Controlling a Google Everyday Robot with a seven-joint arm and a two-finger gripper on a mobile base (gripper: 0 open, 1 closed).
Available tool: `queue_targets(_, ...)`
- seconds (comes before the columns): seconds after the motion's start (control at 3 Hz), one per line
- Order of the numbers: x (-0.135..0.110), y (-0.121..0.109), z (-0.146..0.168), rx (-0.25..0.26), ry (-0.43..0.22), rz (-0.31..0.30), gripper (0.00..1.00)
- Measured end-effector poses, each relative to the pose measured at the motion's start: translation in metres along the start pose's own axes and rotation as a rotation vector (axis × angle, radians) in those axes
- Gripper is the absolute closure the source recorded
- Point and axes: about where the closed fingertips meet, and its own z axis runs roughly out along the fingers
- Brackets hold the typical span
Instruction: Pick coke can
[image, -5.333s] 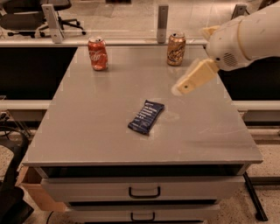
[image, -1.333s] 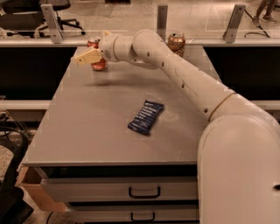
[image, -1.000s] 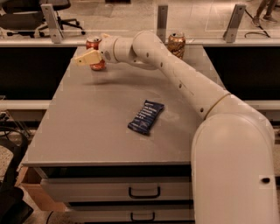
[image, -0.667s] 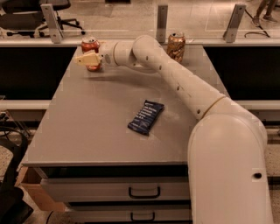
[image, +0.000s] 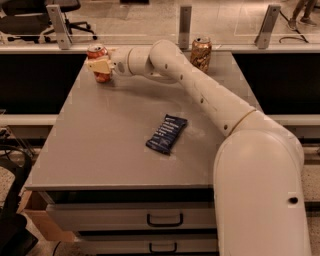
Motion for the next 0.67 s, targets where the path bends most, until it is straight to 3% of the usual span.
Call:
queue_targets(0.33, 0.0003, 0.0023, 0.0026, -0.005, 0.0, 0.001, 0.95)
queue_targets(0.67, 0.0005, 0.0038, 0.0042, -0.008, 0.0, 0.001, 1.0)
